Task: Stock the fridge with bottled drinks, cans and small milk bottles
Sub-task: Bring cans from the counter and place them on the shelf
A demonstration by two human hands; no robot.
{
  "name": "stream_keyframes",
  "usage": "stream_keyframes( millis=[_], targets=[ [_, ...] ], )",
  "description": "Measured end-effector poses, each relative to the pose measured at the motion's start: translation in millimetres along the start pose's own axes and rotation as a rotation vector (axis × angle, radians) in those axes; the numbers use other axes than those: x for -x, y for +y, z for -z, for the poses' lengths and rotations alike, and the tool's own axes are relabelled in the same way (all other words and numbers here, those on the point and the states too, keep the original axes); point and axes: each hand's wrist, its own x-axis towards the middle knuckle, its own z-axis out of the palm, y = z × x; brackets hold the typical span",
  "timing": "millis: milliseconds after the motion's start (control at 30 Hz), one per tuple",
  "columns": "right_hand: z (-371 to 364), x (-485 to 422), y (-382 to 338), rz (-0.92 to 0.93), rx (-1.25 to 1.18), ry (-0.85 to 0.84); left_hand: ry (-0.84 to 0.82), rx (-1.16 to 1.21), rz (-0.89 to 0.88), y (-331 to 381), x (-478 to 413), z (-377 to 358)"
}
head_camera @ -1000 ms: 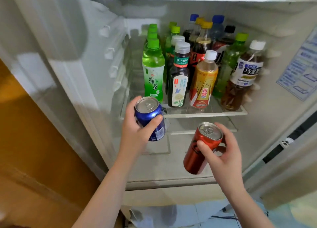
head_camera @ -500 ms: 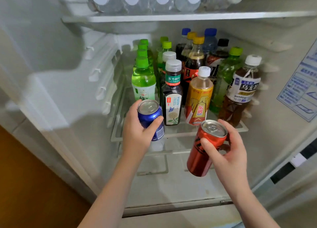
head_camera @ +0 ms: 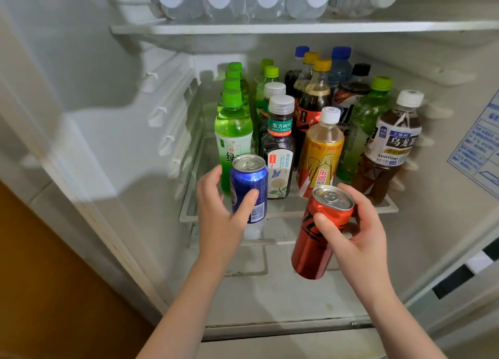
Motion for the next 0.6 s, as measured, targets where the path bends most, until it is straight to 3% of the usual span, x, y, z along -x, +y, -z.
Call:
stream_keyframes(
  millis=[67, 167, 267, 367, 467, 600],
  targets=[
    [-2, -1, -3, -0.008, -0.019, -0.038, 0.034, 0.027, -0.102, 5, 13, 10],
    [-9, -3, -11, -0.027, -0.080, -0.120, -0.149, 0.067, -0.168, 8, 37, 23],
    [-19, -6, -20, -0.047, -0.137, -0.178, -0.428, 0.103, -0.031, 9, 54, 30],
    [-31, -6, -30, -0.026, -0.163, -0.240, -0.591, 0.110, 0.052, 11, 61, 32],
    [-43, -2, -40, -0.002, -0.202, -0.289, -0.606, 0.137, 0.061, 13, 63, 34],
    [-54, 4, -43, -0.021, -0.213, -0.374, -0.505, 0.197, 0.059, 10, 67, 46]
  ],
)
